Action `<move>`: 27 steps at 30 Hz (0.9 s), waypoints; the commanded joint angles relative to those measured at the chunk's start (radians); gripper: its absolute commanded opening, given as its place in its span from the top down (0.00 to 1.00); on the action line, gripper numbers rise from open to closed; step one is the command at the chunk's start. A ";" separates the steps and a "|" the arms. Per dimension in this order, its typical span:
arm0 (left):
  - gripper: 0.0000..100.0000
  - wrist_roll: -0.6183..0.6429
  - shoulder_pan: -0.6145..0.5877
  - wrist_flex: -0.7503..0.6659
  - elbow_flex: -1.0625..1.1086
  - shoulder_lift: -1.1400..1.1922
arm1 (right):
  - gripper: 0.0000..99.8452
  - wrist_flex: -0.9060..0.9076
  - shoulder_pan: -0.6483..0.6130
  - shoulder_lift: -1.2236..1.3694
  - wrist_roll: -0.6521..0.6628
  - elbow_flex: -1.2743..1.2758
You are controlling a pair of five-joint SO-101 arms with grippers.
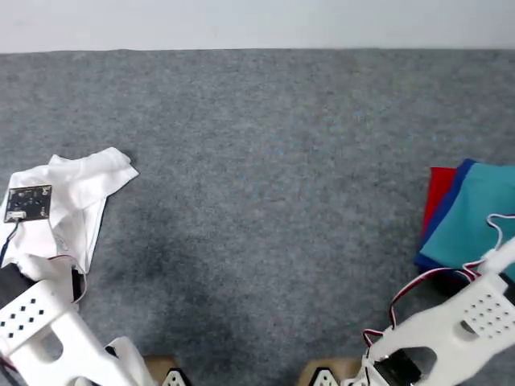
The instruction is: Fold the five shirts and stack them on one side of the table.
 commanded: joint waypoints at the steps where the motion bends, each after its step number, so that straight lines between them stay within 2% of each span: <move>1: 1.00 -0.020 0.002 0.008 0.005 -0.014 | 0.99 0.081 0.002 -0.101 -0.008 -0.135; 15: 1.00 -0.021 0.002 0.002 -0.041 -0.015 | 0.99 0.463 -0.163 -0.302 -0.011 -0.181; 21: 1.00 -0.025 0.000 0.006 -0.160 -0.008 | 0.99 0.470 -0.214 -0.383 -0.008 -0.083; 27: 0.99 -0.241 -0.005 -0.003 -0.163 -0.006 | 0.99 0.470 -0.246 -0.565 -0.008 0.123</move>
